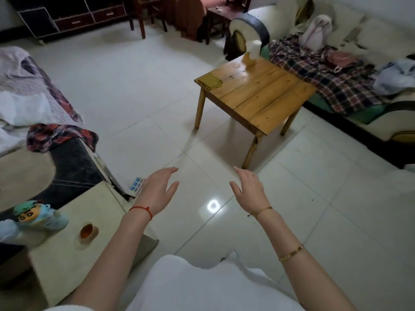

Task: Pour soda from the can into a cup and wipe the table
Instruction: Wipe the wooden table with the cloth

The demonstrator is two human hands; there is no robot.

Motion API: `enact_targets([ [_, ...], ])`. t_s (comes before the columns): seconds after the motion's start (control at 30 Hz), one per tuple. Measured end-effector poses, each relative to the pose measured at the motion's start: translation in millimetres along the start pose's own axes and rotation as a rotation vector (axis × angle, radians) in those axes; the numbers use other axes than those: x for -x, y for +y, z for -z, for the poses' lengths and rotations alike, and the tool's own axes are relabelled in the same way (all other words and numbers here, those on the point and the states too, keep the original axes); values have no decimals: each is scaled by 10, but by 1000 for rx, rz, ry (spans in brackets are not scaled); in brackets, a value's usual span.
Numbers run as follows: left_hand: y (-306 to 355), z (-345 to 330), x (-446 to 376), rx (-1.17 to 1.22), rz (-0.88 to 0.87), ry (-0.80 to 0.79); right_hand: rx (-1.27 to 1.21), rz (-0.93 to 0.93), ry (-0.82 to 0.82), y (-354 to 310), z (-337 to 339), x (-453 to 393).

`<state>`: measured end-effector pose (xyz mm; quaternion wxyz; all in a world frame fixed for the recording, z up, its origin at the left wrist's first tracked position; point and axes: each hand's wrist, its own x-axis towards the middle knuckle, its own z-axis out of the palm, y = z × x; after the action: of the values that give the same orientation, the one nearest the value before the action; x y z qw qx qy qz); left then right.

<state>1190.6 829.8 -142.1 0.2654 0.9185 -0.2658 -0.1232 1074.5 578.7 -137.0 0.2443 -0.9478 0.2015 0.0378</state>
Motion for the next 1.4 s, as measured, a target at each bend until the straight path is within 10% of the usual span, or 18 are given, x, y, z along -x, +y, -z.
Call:
enact_targets([
  [0.73, 2637, -1034, -1906, -71, -305, -39, -85, -191, 215, 2526, 1719, -593],
  [1.4, 4331, -1649, -4958, -90, -348, -38, -87, -198, 249, 4216, 3278, -3098],
])
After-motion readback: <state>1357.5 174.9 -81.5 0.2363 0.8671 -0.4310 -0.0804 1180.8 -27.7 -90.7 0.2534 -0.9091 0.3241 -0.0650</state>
